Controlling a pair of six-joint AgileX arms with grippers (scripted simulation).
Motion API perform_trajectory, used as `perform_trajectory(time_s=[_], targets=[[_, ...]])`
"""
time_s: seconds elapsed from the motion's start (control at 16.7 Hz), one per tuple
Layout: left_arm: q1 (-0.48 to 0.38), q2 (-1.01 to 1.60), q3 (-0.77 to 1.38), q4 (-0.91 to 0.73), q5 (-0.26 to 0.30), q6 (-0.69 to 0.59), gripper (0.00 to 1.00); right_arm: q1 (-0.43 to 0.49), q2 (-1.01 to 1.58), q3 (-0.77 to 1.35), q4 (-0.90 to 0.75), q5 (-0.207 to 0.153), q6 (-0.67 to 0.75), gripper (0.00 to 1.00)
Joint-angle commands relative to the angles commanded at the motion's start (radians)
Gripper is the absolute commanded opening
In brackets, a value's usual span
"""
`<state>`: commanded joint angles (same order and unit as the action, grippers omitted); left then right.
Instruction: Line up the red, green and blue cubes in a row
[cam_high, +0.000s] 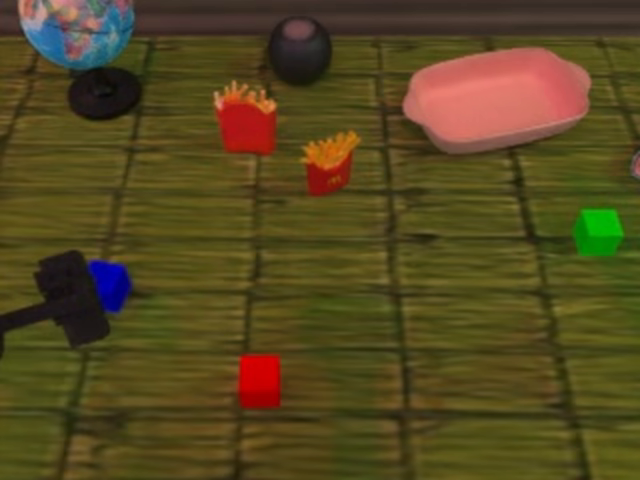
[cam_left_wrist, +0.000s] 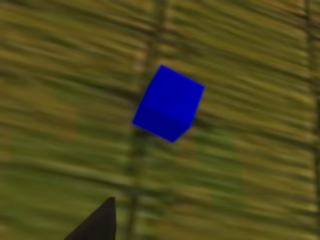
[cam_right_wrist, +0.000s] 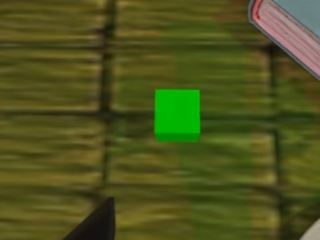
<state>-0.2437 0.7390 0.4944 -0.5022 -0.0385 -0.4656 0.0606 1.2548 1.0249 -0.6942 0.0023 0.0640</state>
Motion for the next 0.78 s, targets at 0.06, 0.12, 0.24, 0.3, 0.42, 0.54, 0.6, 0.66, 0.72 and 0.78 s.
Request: perform_trajectory(time_s=[0.06,0.12,0.24,0.3,0.42,0.54,0.6,0.66,0.72,0.78], targets=[[0.035,-0.09,-0.071,0.049,0.001,0.041,1.0,0.005,0.107,0.081,-0.058,0.001,0.005,1.0],[0.068,-0.177,-0.138,0.097,0.003,0.083,1.0,0.01,0.209,0.16,-0.115,0.001,0.01,1.0],[0.126,-0.334,-0.252,0.192,0.009,0.169,1.0,0.019,0.393,0.309,-0.221,0.002,0.02,1.0],[0.151,-0.404,-0.3,0.237,0.012,0.211,1.0,0.023,0.476,0.379,-0.269,0.002,0.024,1.0],[0.194,-0.52,-0.379,0.321,0.019,0.29,1.0,0.03,0.627,0.511,-0.355,0.002,0.033,1.0],[0.225,-0.608,-0.435,0.395,0.027,0.361,1.0,0.036,0.756,0.623,-0.423,0.002,0.04,1.0],[0.237,-0.646,-0.454,0.426,0.03,0.392,1.0,0.039,0.809,0.67,-0.449,0.002,0.043,1.0],[0.247,-0.678,-0.469,0.454,0.033,0.419,1.0,0.041,0.852,0.71,-0.472,0.002,0.045,1.0],[0.255,-0.705,-0.48,0.476,0.035,0.44,1.0,0.043,0.883,0.742,-0.488,0.001,0.047,1.0],[0.26,-0.725,-0.488,0.491,0.037,0.455,1.0,0.044,0.904,0.763,-0.5,0.001,0.048,1.0]])
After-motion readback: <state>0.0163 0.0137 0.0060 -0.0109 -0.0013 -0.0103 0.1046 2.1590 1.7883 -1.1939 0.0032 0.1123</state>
